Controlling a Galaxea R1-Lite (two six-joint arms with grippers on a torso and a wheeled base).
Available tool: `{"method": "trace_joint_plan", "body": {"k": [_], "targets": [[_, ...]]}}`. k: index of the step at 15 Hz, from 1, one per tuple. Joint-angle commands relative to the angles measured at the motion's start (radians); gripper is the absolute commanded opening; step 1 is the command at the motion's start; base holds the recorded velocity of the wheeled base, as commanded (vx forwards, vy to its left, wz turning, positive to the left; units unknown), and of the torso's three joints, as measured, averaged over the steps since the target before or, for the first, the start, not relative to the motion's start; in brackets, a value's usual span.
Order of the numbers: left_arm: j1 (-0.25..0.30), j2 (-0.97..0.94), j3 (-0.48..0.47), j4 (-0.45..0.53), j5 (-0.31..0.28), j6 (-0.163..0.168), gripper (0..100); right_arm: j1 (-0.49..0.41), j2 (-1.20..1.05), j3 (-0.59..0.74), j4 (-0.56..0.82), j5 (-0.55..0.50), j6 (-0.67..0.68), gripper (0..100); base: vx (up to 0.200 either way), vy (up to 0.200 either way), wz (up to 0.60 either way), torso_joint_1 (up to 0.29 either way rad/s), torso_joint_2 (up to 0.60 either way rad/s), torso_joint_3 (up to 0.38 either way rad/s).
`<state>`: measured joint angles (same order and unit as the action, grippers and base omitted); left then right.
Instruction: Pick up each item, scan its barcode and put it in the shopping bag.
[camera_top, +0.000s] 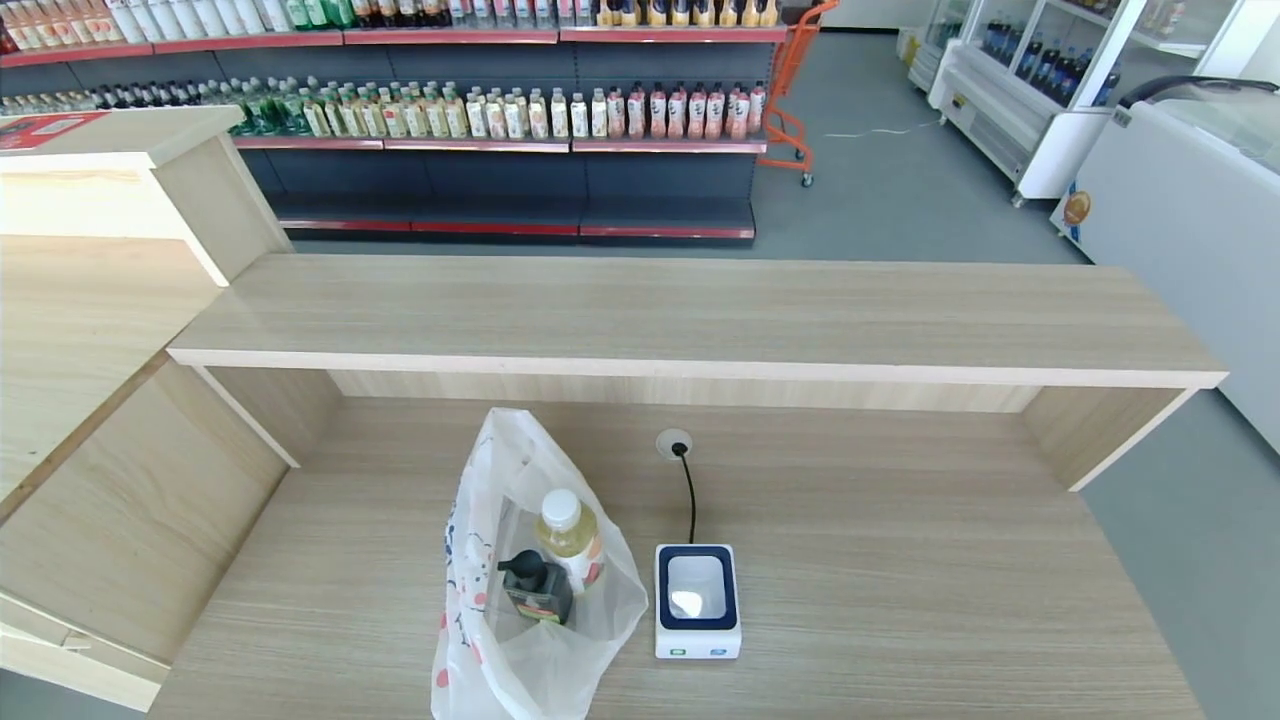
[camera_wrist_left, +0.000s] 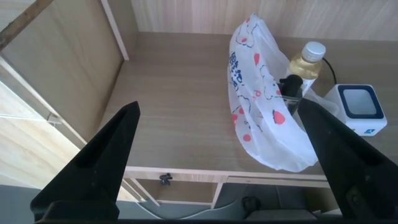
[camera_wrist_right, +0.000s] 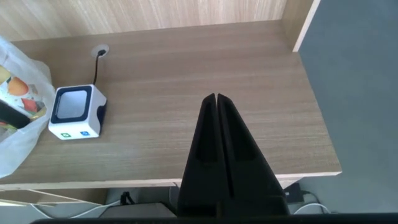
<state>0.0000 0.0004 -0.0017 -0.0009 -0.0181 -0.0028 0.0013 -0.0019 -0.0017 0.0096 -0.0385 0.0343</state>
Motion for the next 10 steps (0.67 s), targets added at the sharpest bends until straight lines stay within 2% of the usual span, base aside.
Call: {"method": "trace_joint_plan", "body": {"k": [1, 10], "targets": [[0.0, 0.0, 0.0, -0.001, 0.0, 0.0, 100, 0.0, 0.002, 0.0, 0.0, 0.0, 0.001, 0, 0.0, 0.0, 0.0, 0.0, 0.0, 0.0], [0.0, 0.0, 0.0, -0.001, 0.0, 0.0, 100, 0.0, 0.002, 0.0, 0.0, 0.0, -0.002, 0, 0.0, 0.0, 0.0, 0.0, 0.0, 0.0]]}}
